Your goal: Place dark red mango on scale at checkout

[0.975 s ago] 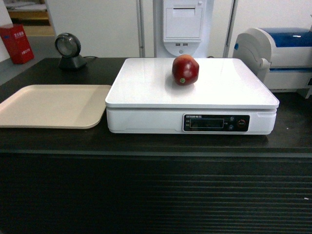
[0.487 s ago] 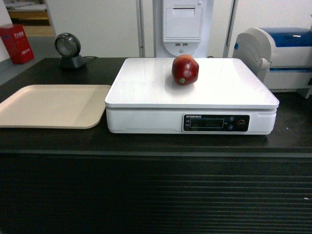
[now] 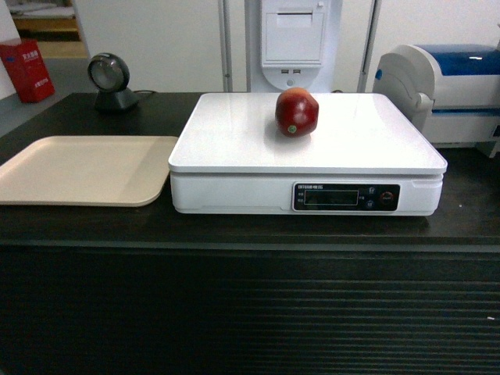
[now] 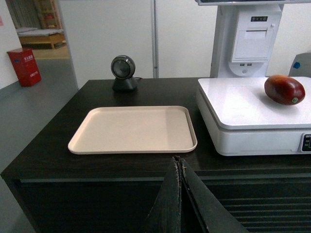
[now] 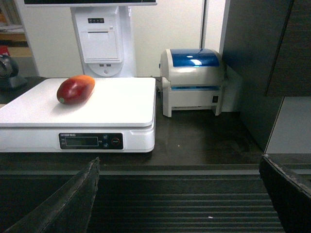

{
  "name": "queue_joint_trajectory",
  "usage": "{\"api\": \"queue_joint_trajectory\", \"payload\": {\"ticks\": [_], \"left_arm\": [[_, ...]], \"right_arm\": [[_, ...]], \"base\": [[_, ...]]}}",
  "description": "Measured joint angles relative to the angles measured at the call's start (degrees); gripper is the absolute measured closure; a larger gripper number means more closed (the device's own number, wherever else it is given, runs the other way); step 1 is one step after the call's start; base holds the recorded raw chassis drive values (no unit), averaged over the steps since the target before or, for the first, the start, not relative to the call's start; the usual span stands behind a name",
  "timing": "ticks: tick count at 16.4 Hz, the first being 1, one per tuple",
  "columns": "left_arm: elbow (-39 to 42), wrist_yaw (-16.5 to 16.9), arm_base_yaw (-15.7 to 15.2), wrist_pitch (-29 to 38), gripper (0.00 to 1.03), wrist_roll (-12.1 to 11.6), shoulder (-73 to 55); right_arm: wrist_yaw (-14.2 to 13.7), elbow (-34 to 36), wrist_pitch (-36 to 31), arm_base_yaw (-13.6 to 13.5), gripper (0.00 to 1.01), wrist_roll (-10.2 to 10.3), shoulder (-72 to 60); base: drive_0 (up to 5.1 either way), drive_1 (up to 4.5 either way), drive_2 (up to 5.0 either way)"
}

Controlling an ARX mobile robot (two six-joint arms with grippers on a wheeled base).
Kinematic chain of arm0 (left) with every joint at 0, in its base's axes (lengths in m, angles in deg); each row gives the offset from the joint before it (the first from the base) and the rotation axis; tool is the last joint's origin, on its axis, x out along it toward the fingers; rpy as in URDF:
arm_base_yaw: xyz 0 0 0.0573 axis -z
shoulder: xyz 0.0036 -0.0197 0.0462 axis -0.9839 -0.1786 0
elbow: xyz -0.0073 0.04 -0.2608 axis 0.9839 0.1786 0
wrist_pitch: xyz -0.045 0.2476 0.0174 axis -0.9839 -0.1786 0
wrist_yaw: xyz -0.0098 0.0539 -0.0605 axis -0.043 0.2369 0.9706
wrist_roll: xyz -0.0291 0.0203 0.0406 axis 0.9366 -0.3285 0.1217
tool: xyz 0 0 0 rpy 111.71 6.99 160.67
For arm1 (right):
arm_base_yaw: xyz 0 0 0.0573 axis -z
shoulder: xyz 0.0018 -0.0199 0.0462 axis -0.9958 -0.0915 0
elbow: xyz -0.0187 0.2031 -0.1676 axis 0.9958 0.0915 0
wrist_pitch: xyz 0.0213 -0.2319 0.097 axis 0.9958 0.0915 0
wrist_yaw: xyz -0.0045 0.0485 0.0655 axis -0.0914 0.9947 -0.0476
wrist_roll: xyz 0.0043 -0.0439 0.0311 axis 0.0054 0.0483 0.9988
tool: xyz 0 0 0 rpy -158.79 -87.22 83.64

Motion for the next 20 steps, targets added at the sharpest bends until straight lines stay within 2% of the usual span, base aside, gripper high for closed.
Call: {"api": "queue_joint_trajectory", "payload": {"ticks": [2,3,4,8,9,15,20], "left_arm": [[0.00,0.00,0.00,-0.44,1.01,0.02,0.57],[-0.15,-0.07,0.00,-3.39,1.01,0.00,2.47],[-0.04,0.09,0.00,-10.84,1.01,0.02,7.80],[-0.04,0.02,0.00,-10.73,1.01,0.02,9.88],[-0.04,0.00,0.00,-10.58,0.75,0.13,9.88],[-0.04,0.00,0.00,-10.58,0.05,0.13,9.88],[-0.04,0.00,0.00,-10.60,0.05,0.13,9.88]], "right_arm": [[0.02,0.00,0.00,0.00,0.03,0.00,0.00],[0.00,0.00,-0.02,0.00,0.03,0.00,0.00],[0.00,0.00,-0.02,0.00,0.03,0.00,0.00],[0.00,0.00,0.00,0.00,0.03,0.00,0.00],[0.00,0.00,0.00,0.00,0.03,0.00,0.00],[0.02,0.00,0.00,0.00,0.03,0.00,0.00],[0.02,0.00,0.00,0.00,0.03,0.00,0.00]], "base": [[0.0,0.00,0.0],[0.0,0.00,0.0],[0.0,0.00,0.0],[0.0,0.00,0.0],[0.0,0.00,0.0],[0.0,0.00,0.0],[0.0,0.00,0.0]]}}
